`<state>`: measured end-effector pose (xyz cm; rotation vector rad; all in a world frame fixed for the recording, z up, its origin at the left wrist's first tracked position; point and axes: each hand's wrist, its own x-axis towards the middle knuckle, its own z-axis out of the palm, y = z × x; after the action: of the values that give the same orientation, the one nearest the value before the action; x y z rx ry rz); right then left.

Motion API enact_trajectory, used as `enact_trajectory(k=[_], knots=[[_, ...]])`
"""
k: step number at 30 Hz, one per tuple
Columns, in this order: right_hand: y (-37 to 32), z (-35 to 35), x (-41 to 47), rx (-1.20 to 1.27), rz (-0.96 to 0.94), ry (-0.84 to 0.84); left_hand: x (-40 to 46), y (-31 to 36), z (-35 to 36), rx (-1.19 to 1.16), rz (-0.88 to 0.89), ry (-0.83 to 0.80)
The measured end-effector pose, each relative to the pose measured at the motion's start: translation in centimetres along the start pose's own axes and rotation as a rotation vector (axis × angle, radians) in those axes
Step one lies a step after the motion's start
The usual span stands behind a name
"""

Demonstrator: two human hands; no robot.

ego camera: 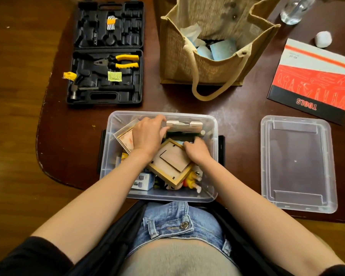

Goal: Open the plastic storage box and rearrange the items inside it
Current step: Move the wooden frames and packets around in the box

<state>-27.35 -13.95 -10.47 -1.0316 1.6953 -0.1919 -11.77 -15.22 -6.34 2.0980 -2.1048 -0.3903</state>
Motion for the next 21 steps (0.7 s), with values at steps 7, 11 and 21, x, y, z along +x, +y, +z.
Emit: enact_trajectory(k=[7, 11, 21], knots=[[-0.7, -0.6, -1.3, -0.196, -0.116, -0.024, 0.1, 0.2, -0.3, -0.095, -0.039, 0.0], [-1.0, -1.4, -2.3, -0.256, -0.241, 0.018, -0.3, -1.4, -2.1, -0.298, -0.032, 0.056], [-3.5, -1.1, -2.4, -0.227, -0.4, 0.007, -2.8, -6.2, -4.0, 0.066, 0.006, -0.349]])
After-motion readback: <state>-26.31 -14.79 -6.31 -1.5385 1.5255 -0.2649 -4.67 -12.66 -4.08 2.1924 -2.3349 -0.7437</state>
